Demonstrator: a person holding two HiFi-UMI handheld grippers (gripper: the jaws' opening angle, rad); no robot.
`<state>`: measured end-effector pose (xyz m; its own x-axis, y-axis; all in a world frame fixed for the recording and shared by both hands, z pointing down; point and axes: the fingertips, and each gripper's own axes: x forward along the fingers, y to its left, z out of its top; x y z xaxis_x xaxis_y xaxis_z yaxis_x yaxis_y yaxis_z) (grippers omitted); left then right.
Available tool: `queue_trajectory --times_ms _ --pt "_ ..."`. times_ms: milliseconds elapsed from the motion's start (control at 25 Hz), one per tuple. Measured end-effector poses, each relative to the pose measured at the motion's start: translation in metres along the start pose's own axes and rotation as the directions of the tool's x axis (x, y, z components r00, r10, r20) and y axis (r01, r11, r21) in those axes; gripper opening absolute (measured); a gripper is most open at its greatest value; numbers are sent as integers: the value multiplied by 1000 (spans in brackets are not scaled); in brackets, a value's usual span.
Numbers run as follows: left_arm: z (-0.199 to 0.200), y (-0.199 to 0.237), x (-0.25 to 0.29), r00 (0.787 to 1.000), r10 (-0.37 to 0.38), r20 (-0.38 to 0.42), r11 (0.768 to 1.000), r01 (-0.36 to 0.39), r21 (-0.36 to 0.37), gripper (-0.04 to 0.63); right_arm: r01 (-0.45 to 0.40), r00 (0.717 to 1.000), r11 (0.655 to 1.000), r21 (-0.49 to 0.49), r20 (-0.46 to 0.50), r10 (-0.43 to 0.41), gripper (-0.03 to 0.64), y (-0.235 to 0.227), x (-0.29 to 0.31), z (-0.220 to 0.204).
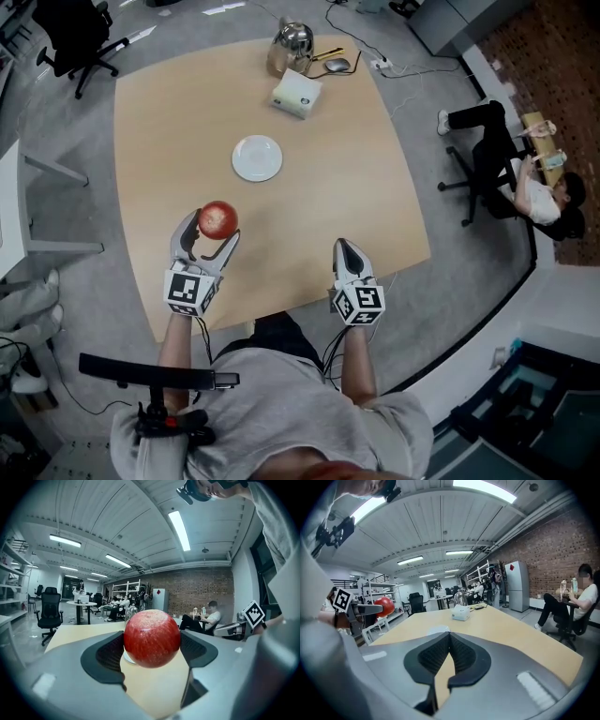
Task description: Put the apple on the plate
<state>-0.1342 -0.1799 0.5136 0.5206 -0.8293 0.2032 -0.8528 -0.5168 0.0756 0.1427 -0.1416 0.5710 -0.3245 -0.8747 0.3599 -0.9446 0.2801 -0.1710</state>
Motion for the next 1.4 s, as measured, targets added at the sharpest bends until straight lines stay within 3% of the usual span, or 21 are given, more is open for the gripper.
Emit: queue_trajectory --times_ms 440,1400 --pt "-15 15 59 999 -33 -16 999 33 -11 396 3 999 1000 11 -36 -3 6 -9 30 -6" --pt "-86 53 159 994 -12 -113 1000 12 -3 397 18 996 999 49 -92 -13 6 -27 72 -28"
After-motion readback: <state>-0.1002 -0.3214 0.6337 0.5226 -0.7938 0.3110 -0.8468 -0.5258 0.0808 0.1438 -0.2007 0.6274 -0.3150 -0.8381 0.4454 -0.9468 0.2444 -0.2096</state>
